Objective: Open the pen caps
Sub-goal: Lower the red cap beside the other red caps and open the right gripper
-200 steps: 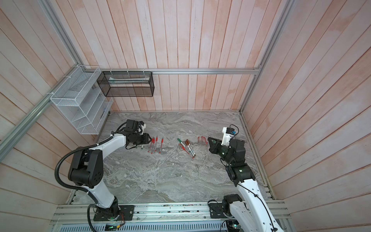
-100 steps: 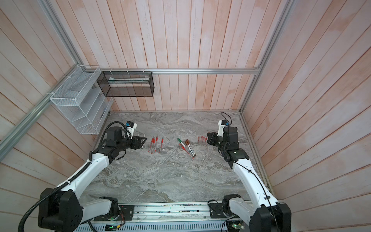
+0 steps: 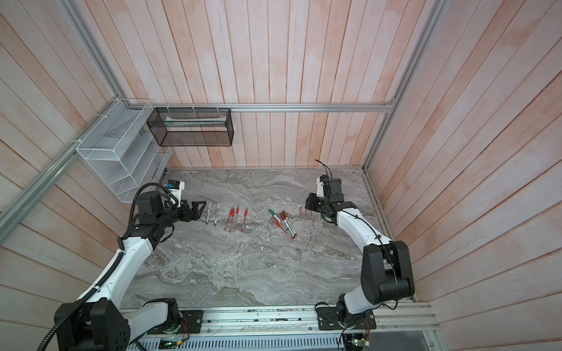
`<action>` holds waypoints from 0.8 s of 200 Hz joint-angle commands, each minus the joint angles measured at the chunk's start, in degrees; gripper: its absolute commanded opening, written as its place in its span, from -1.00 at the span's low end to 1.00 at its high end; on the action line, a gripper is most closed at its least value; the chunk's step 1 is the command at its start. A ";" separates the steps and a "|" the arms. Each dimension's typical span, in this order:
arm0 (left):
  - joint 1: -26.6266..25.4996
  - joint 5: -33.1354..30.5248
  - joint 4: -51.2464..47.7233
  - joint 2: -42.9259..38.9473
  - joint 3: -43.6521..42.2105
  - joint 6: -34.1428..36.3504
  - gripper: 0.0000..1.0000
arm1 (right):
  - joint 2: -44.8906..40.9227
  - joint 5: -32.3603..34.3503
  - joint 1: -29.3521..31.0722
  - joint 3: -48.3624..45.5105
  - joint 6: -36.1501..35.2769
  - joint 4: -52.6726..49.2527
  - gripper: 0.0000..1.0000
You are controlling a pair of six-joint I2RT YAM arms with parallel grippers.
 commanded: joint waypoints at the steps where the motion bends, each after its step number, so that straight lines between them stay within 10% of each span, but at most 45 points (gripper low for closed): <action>1: 0.47 1.84 1.50 -1.21 -1.24 0.71 0.98 | 5.75 -0.46 1.31 4.12 -3.19 -1.71 -1.00; 160: 2.04 3.92 1.00 -0.98 -1.28 0.01 1.00 | 30.89 0.01 3.98 22.12 -8.85 -12.32 -1.00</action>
